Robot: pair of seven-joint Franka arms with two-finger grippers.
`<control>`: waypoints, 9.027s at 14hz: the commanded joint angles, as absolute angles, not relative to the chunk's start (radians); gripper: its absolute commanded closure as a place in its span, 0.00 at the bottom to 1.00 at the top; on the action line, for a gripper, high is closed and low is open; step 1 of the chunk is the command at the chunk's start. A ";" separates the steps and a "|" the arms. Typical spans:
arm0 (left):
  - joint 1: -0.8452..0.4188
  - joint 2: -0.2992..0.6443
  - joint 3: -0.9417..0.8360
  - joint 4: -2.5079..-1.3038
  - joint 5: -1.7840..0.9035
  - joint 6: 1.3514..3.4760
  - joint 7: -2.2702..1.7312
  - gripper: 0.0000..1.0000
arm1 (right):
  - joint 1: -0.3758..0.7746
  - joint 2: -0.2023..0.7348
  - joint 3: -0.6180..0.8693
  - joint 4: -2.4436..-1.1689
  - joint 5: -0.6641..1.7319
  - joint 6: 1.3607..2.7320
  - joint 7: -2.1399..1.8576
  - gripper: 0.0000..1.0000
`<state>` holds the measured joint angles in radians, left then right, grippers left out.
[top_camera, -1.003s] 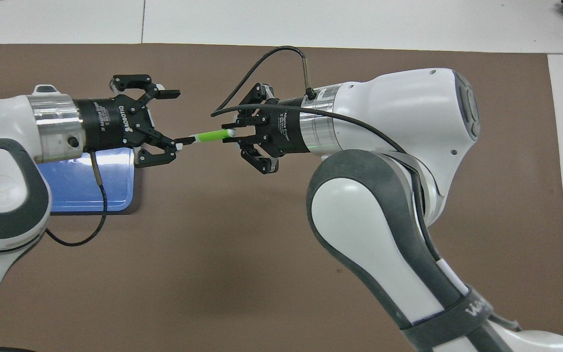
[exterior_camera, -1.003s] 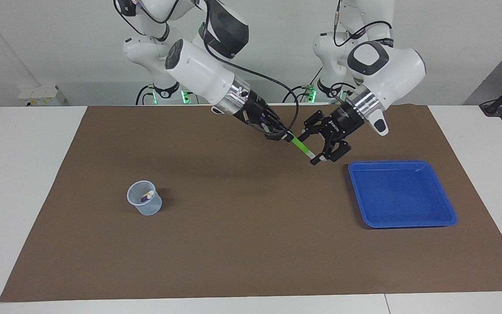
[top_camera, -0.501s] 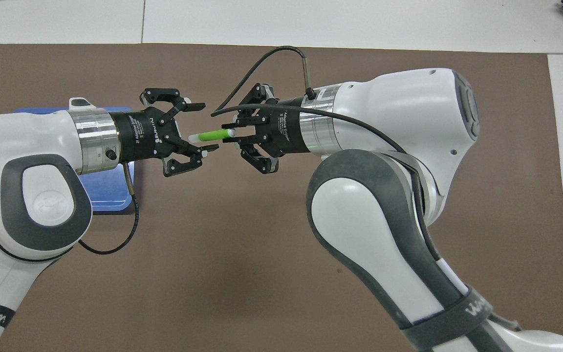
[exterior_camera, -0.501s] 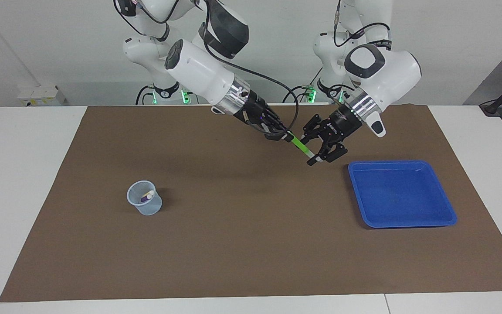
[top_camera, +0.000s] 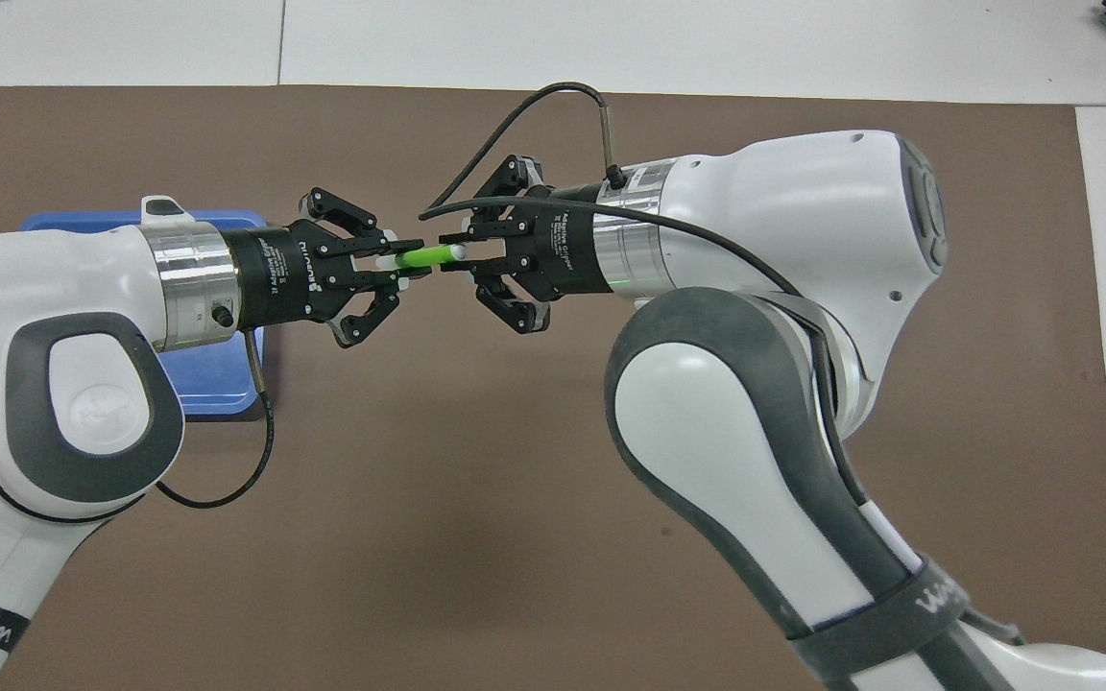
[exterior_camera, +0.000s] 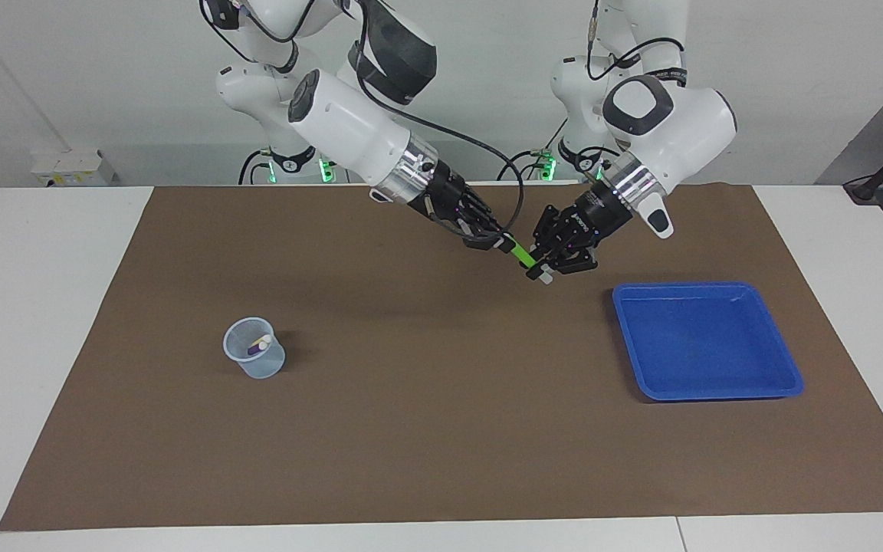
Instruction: Right arm passes pens to left for tray arrangement
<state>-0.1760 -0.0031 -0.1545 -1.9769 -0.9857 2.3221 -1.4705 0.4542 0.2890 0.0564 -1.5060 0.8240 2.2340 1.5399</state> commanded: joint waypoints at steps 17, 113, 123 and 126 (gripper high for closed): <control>-0.032 -0.043 -0.140 -2.000 -0.354 2.115 -0.886 1.00 | 0.370 0.184 0.055 -1.681 0.479 2.008 1.151 0.00; 0.034 0.086 -0.227 -1.861 -0.962 2.237 -1.143 0.09 | 0.433 0.357 0.196 -1.508 0.437 2.574 1.316 1.00; -0.057 0.074 -0.225 -1.951 -0.957 2.391 -1.137 0.34 | 0.469 0.374 0.196 -1.517 0.437 2.605 1.316 1.00; -0.051 0.069 -0.227 -1.959 -0.957 2.378 -1.131 0.54 | 0.469 0.374 0.196 -1.517 0.437 2.603 1.315 1.00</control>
<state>-0.0500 0.0926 -0.2319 -1.9286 -0.9455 2.3676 -1.1507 0.4697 0.3740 0.1917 -1.5091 0.4121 2.5765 1.3160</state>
